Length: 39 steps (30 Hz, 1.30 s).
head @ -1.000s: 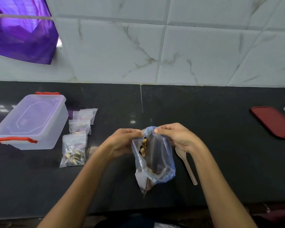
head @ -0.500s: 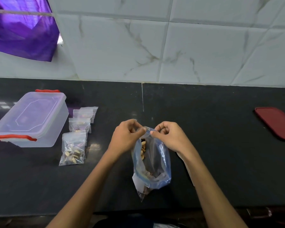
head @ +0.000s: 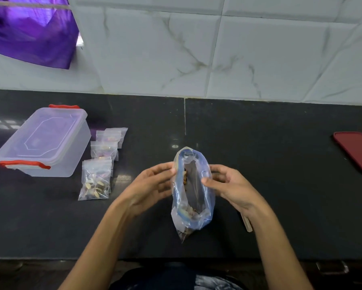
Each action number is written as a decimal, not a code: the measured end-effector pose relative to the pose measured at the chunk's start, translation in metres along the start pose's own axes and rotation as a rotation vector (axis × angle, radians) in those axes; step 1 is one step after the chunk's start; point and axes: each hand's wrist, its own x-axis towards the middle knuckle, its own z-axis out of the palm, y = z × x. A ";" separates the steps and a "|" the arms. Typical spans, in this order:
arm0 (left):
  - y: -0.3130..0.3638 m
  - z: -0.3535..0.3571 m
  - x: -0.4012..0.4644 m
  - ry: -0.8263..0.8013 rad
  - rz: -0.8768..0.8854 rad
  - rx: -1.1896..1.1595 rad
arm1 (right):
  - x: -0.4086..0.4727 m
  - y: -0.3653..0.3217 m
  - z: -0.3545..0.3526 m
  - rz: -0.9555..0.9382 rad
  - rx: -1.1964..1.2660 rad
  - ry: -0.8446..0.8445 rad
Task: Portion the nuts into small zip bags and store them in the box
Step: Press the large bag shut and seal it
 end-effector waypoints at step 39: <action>-0.043 0.055 -0.054 0.368 0.164 -0.348 | -0.072 0.012 0.023 0.044 0.679 -0.033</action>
